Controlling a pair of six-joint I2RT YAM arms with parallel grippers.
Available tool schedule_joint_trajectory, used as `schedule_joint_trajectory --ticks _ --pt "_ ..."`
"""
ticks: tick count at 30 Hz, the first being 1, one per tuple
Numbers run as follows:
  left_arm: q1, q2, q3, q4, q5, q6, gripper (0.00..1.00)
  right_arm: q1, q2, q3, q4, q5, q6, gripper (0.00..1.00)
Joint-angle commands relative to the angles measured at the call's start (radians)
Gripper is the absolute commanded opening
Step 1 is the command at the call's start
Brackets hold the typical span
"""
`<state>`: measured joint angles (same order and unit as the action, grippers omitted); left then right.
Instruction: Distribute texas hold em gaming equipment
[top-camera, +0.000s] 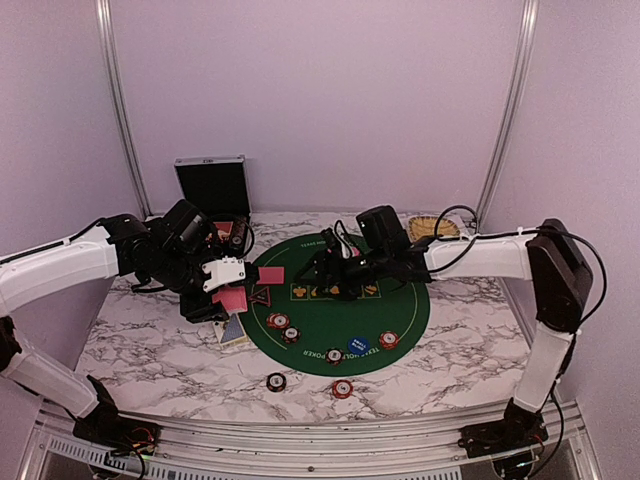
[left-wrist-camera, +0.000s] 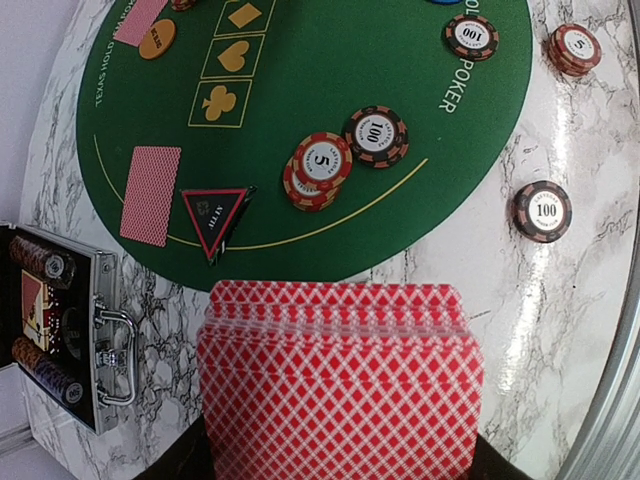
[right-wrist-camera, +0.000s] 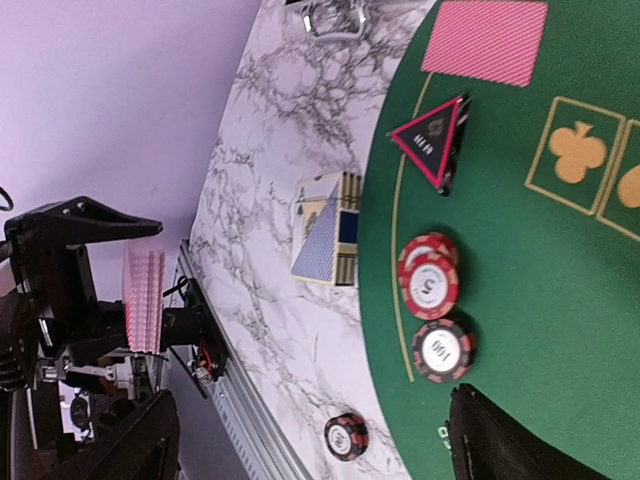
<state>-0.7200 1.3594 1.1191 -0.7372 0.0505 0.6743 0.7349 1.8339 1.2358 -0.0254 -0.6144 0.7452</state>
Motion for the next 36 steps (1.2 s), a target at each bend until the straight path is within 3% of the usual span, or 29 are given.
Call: schedule_joint_trajectory --ticks 1,17,36 --pt "0.006 -0.022 0.018 0.009 0.022 -0.009 0.00 0.070 0.027 0.029 0.199 -0.080 0.122 0.91" --pt "0.005 -0.026 0.029 0.010 0.036 -0.004 0.00 0.186 0.246 0.193 0.420 -0.154 0.269 0.93" --pt "0.005 -0.018 0.047 0.010 0.045 0.003 0.00 0.218 0.444 0.407 0.492 -0.232 0.365 0.92"
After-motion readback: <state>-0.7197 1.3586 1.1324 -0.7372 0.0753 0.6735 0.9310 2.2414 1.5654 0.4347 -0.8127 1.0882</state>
